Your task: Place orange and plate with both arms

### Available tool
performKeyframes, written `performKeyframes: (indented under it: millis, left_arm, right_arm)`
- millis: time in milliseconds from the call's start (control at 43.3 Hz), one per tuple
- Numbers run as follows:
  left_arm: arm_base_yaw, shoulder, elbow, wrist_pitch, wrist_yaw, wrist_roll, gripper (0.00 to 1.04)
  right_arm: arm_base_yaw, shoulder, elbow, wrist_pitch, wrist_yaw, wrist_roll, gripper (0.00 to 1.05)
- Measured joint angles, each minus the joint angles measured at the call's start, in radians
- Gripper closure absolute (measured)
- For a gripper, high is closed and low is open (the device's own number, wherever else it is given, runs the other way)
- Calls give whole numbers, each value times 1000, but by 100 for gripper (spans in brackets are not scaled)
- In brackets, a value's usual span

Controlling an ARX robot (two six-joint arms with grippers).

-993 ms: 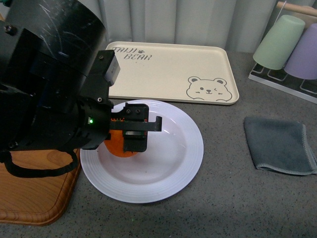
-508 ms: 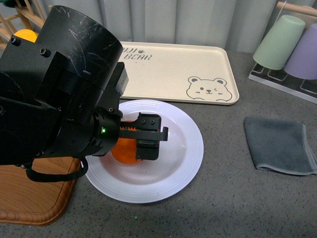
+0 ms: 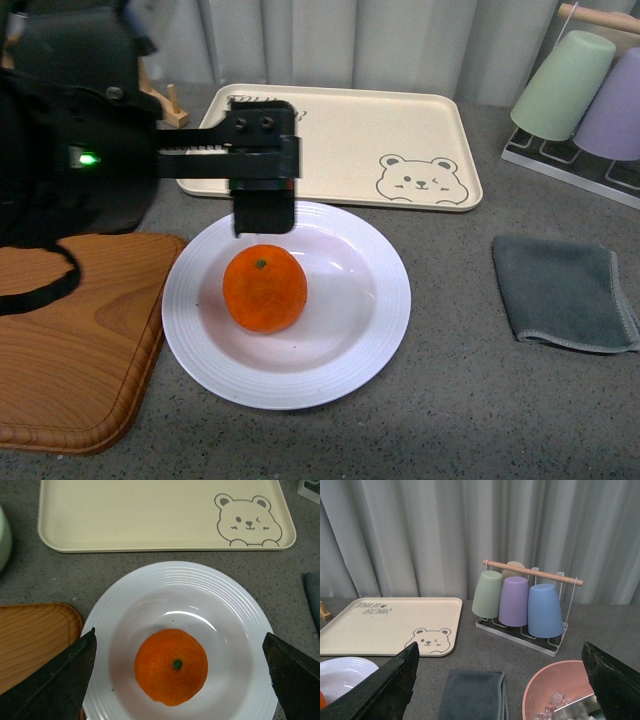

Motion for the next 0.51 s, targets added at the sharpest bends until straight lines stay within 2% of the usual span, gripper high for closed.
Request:
performKeyframes:
  millis: [185, 323, 508]
  left_arm:
    - [103, -289, -200, -21, -20, 0, 7]
    - [186, -557, -310, -145, -49, -3, 7]
    - [249, -794, -364, -257, -68, -49, 7]
  right_arm:
    - [0, 0, 0, 0, 0, 0, 9]
    - [0, 0, 0, 0, 0, 0, 9]
    - [0, 0, 0, 0, 0, 0, 9]
